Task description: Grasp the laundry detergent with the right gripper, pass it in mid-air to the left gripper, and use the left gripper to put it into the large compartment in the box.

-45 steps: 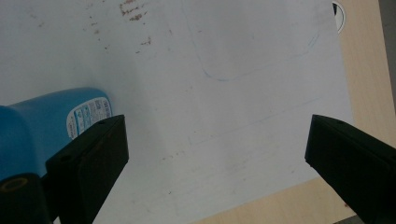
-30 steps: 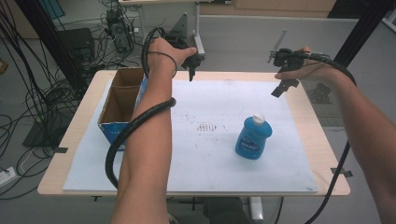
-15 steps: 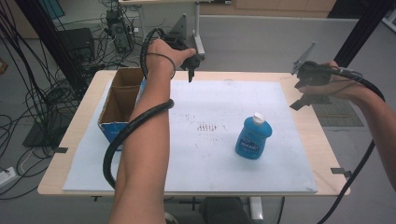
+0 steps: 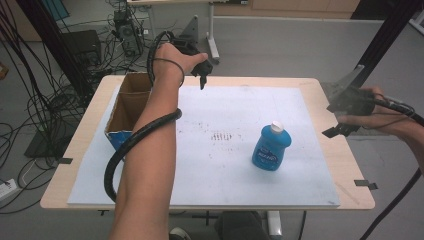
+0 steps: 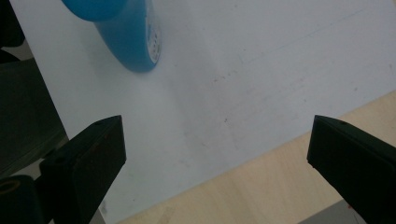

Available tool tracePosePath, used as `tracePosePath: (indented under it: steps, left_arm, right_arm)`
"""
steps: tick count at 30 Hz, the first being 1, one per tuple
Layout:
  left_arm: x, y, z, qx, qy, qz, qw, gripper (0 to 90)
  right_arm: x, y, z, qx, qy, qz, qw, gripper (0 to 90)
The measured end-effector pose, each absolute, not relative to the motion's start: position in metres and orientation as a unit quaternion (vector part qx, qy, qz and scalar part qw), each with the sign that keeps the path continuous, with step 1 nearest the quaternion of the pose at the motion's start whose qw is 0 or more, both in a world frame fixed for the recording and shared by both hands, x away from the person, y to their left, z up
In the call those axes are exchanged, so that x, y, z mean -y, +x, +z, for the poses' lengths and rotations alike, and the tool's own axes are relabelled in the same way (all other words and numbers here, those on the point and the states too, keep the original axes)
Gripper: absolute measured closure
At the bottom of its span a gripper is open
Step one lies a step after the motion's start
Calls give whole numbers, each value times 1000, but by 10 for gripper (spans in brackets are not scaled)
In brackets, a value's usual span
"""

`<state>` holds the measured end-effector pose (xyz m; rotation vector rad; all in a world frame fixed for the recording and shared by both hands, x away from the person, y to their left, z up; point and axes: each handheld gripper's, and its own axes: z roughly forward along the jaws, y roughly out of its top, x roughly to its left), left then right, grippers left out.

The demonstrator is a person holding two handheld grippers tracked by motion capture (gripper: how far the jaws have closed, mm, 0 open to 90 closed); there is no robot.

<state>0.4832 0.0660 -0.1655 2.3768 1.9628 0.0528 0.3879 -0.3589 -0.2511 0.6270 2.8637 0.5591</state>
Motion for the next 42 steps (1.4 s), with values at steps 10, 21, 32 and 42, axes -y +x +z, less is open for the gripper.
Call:
tracePosePath:
  steps: [10, 21, 32, 42]
  left_arm:
    - [-68, 481, -162, -636, 771, 22, 27, 53]
    - [-68, 482, -162, -637, 770, 23, 27, 53]
    - [-69, 483, -166, -638, 769, 20, 25, 53]
    - [-72, 483, -168, -638, 769, 21, 24, 53]
  right_arm:
    - [356, 357, -289, -944, 213, 240, 72, 38]
    - [343, 342, -321, -934, 212, 281, 63, 37]
    - [320, 336, -347, -921, 213, 320, 66, 34]
    - [306, 339, -358, -907, 215, 354, 78, 31]
